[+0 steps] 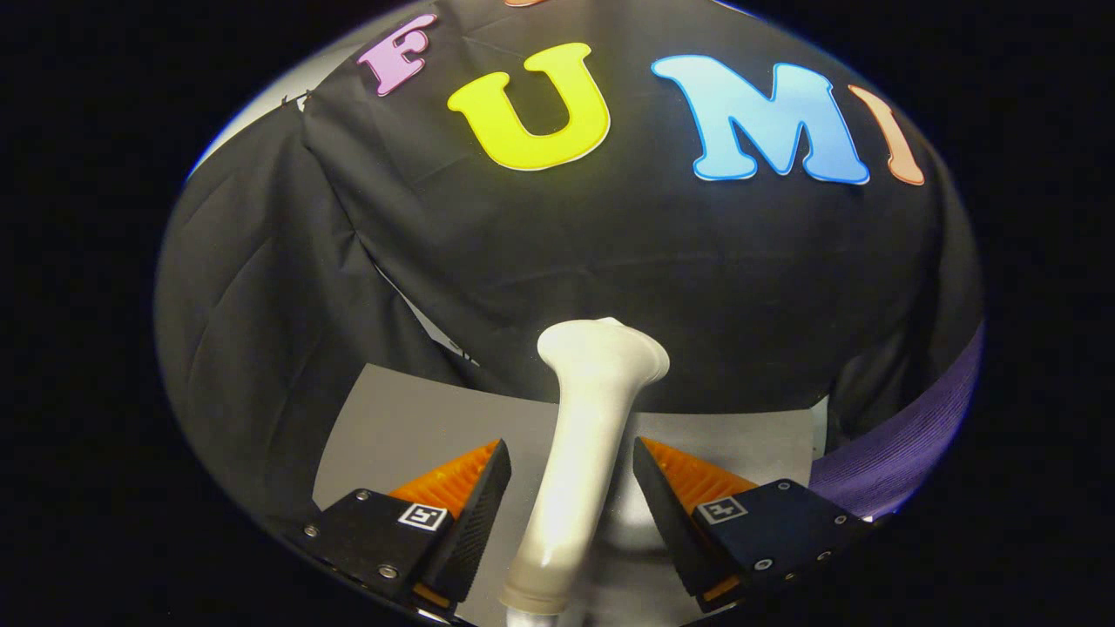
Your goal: Iron the clothes twice with a garment steamer, once on the left side and once on the right side.
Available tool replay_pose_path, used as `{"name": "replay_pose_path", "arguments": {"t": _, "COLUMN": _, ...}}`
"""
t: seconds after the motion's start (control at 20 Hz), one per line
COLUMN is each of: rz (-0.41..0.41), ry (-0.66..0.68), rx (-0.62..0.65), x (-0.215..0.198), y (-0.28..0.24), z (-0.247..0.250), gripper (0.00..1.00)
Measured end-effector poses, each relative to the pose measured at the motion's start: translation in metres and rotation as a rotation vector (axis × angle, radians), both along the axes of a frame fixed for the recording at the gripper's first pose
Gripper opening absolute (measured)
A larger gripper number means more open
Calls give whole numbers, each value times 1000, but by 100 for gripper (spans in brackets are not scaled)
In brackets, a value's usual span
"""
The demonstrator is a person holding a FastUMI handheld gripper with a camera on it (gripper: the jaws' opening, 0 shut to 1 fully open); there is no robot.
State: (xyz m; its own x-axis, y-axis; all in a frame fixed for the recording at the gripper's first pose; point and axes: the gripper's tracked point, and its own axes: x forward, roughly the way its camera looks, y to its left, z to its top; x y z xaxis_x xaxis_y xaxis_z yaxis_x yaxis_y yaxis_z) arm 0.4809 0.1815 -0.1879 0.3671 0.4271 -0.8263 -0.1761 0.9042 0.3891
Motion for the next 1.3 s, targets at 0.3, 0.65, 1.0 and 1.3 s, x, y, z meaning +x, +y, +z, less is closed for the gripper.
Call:
{"name": "replay_pose_path", "arguments": {"t": 0.3, "rz": -41, "ry": 83, "rx": 74, "x": 3, "y": 5, "z": -17, "gripper": 73}}
{"name": "replay_pose_path", "arguments": {"t": 0.65, "rz": -23, "ry": 70, "rx": 188, "x": -12, "y": 6, "z": 9, "gripper": 40}}
{"name": "replay_pose_path", "arguments": {"t": 1.0, "rz": -4, "ry": -84, "rx": 197, "x": -69, "y": -34, "z": 68, "gripper": 40}}
{"name": "replay_pose_path", "arguments": {"t": 1.3, "rz": -37, "ry": -177, "rx": 209, "x": -138, "y": -79, "z": 110, "gripper": 40}}
